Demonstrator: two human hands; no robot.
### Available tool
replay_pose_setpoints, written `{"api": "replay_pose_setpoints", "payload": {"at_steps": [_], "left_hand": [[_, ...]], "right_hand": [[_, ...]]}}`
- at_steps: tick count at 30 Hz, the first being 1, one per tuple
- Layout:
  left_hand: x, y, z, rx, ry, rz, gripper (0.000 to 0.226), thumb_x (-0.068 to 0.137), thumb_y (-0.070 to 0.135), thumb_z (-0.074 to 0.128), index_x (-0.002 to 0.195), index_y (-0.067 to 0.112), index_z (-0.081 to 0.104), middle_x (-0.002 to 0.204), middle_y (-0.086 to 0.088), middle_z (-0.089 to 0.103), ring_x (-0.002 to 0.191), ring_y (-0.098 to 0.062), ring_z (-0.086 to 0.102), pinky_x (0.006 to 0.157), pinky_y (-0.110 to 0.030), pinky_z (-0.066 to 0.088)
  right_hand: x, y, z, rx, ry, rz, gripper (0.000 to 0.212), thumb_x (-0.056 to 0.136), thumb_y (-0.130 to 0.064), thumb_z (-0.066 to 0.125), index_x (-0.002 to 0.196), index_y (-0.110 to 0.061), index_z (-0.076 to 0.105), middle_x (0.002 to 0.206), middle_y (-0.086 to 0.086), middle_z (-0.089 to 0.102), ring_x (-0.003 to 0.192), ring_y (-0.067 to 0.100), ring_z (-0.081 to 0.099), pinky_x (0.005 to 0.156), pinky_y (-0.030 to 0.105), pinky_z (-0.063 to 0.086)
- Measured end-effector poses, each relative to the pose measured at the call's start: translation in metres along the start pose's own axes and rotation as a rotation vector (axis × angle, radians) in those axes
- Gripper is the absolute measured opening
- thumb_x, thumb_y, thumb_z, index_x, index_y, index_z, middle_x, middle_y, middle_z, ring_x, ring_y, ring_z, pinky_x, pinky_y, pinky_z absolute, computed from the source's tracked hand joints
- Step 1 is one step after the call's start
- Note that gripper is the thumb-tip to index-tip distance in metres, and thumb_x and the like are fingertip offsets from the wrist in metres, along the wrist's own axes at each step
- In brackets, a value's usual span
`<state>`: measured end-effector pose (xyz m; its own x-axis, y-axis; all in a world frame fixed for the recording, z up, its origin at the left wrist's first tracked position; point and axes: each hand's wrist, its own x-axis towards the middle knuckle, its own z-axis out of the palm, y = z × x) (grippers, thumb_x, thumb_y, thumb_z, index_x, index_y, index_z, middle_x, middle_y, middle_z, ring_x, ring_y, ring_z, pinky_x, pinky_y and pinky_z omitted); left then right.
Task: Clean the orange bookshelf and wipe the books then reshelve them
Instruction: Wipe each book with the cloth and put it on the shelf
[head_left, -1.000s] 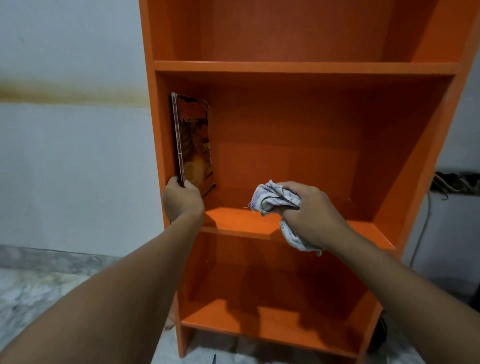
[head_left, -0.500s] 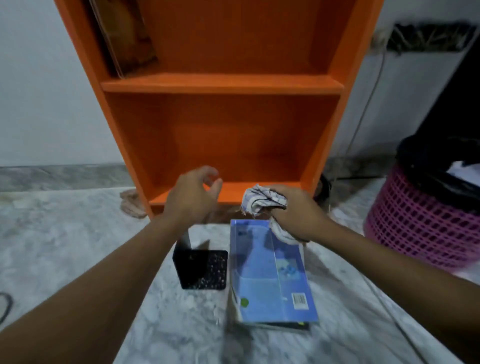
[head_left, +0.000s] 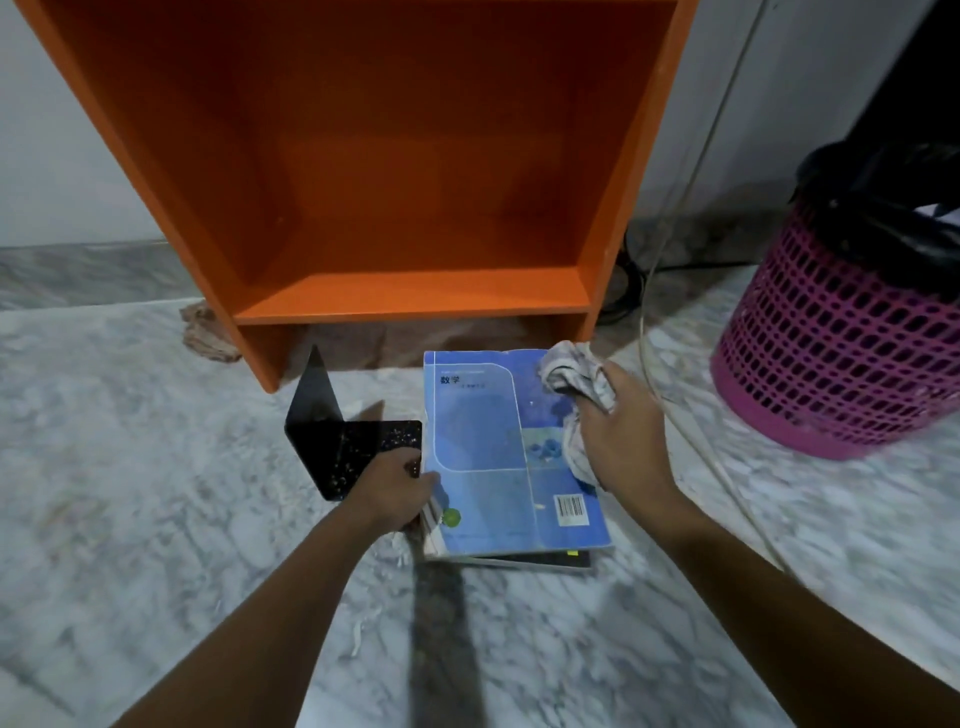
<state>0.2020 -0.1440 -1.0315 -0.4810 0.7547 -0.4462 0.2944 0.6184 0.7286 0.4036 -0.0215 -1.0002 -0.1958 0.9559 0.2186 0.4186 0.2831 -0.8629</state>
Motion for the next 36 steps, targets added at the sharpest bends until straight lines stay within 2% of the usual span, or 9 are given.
{"api": "replay_pose_setpoints", "payload": {"at_steps": [6,8,13,17,20,24,28,33,36], "left_hand": [[-0.002,0.004,-0.005,-0.251,-0.08,-0.14,0.025,0.096,-0.003,0.052,0.114,0.004,0.068,0.061,-0.01,0.061,0.033,-0.01,0.051,0.043,-0.02,0.048],[-0.003,0.004,-0.009,-0.254,-0.142,-0.171,0.025,0.097,0.002,0.053,0.114,0.011,0.07,0.073,-0.015,0.062,0.037,-0.013,0.053,0.049,-0.022,0.05],[0.002,0.004,-0.013,-0.259,-0.218,-0.193,0.025,0.095,0.013,0.062,0.117,0.022,0.069,0.089,-0.02,0.062,0.046,-0.017,0.049,0.066,-0.029,0.049],[0.004,0.008,-0.016,-0.218,-0.214,-0.207,0.024,0.093,0.015,0.065,0.115,0.024,0.07,0.088,-0.017,0.067,0.043,-0.014,0.053,0.06,-0.025,0.051],[0.006,0.013,-0.019,-0.192,-0.231,-0.229,0.022,0.093,0.016,0.065,0.113,0.025,0.07,0.09,-0.015,0.068,0.048,-0.015,0.054,0.062,-0.025,0.052],[0.01,0.013,-0.021,-0.184,-0.263,-0.269,0.019,0.092,0.017,0.067,0.11,0.023,0.071,0.088,-0.012,0.067,0.053,-0.017,0.053,0.068,-0.027,0.052],[0.012,0.01,-0.021,-0.181,-0.253,-0.271,0.021,0.091,0.018,0.068,0.11,0.024,0.072,0.086,-0.01,0.068,0.053,-0.017,0.054,0.071,-0.029,0.051],[0.013,0.01,-0.021,-0.199,-0.257,-0.267,0.027,0.091,0.017,0.068,0.116,0.026,0.07,0.088,-0.012,0.071,0.053,-0.016,0.057,0.071,-0.03,0.053],[0.013,0.012,-0.022,-0.199,-0.255,-0.26,0.025,0.091,0.017,0.068,0.114,0.025,0.071,0.086,-0.012,0.069,0.052,-0.016,0.055,0.076,-0.032,0.054]], "right_hand": [[-0.054,0.007,0.053,-0.382,-0.645,-0.519,0.074,0.072,0.01,0.054,0.133,-0.03,0.059,0.133,-0.001,0.057,0.113,0.024,0.05,0.089,0.037,0.049],[-0.049,0.02,0.063,-0.38,-0.613,-0.578,0.077,0.064,0.012,0.055,0.129,-0.027,0.063,0.13,0.001,0.061,0.111,0.028,0.052,0.088,0.037,0.047],[0.031,0.058,0.053,-0.379,-0.297,-0.228,0.074,0.069,0.016,0.051,0.128,-0.027,0.064,0.131,-0.001,0.061,0.112,0.023,0.051,0.093,0.036,0.046],[0.088,0.072,0.034,-0.179,-0.059,0.139,0.035,0.09,-0.004,0.052,0.109,-0.027,0.069,0.106,0.007,0.07,0.101,0.029,0.064,0.083,0.04,0.053],[0.093,0.05,0.039,-0.207,0.033,-0.037,0.055,0.082,0.006,0.056,0.129,-0.022,0.062,0.119,0.007,0.065,0.106,0.027,0.06,0.083,0.038,0.051],[0.057,-0.003,0.083,-0.304,-0.332,-0.344,0.068,0.08,0.008,0.057,0.137,-0.027,0.055,0.135,0.001,0.052,0.114,0.024,0.044,0.089,0.041,0.046],[0.044,-0.007,0.128,-0.548,-0.672,-0.643,0.069,0.082,0.008,0.054,0.139,-0.031,0.053,0.137,0.0,0.053,0.117,0.028,0.043,0.075,0.034,0.042],[0.113,0.023,0.132,-0.412,-0.295,-0.127,0.051,0.082,-0.001,0.05,0.126,-0.023,0.064,0.114,0.004,0.063,0.101,0.03,0.057,0.083,0.039,0.051],[0.14,0.028,0.121,-0.455,-0.252,0.076,0.03,0.085,-0.001,0.053,0.109,-0.009,0.069,0.1,0.016,0.069,0.097,0.039,0.061,0.08,0.044,0.056]]}}
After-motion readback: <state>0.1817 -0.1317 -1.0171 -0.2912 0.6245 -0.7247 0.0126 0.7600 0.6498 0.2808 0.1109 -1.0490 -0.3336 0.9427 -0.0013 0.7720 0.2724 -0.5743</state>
